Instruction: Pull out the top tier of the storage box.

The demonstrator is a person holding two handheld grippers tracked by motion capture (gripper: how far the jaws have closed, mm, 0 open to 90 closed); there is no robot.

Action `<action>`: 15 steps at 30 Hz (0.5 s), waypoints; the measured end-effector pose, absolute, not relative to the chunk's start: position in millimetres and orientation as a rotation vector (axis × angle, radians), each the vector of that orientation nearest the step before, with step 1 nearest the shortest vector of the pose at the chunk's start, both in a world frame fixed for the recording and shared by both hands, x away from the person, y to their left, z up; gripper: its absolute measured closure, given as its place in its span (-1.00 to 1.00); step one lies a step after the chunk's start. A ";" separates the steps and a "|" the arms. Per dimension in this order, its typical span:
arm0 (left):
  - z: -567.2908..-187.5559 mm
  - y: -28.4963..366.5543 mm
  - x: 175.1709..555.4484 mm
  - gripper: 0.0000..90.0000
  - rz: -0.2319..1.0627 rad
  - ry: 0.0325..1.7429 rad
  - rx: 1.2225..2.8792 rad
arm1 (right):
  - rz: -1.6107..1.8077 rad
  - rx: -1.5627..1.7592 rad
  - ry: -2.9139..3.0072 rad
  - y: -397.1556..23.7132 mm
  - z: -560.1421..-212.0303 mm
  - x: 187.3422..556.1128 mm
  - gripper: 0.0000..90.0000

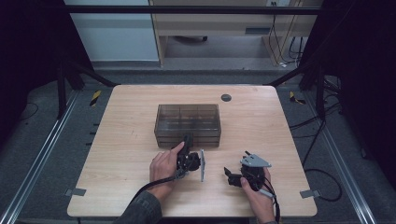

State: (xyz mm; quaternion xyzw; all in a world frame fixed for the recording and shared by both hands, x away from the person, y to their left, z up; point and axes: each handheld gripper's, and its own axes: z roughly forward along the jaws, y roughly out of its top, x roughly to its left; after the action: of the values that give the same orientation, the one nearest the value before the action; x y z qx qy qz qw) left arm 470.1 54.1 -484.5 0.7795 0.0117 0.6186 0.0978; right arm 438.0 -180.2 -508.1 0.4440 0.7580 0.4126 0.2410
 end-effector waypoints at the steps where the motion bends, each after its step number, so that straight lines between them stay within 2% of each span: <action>1: -484.2 53.0 470.1 0.62 1.841 0.025 2.305 | 1.130 1.215 2.073 -180.4 -508.1 438.0 -0.73; 15: -485.6 51.9 470.0 0.64 1.870 0.000 2.312 | 1.131 1.212 2.077 -180.3 -508.1 437.9 -0.73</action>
State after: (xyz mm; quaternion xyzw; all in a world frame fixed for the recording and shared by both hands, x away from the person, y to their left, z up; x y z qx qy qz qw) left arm 470.0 51.9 -485.6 0.7747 0.0001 0.6267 0.0839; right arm 437.9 -180.3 -508.1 0.4427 0.7588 0.4131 0.2400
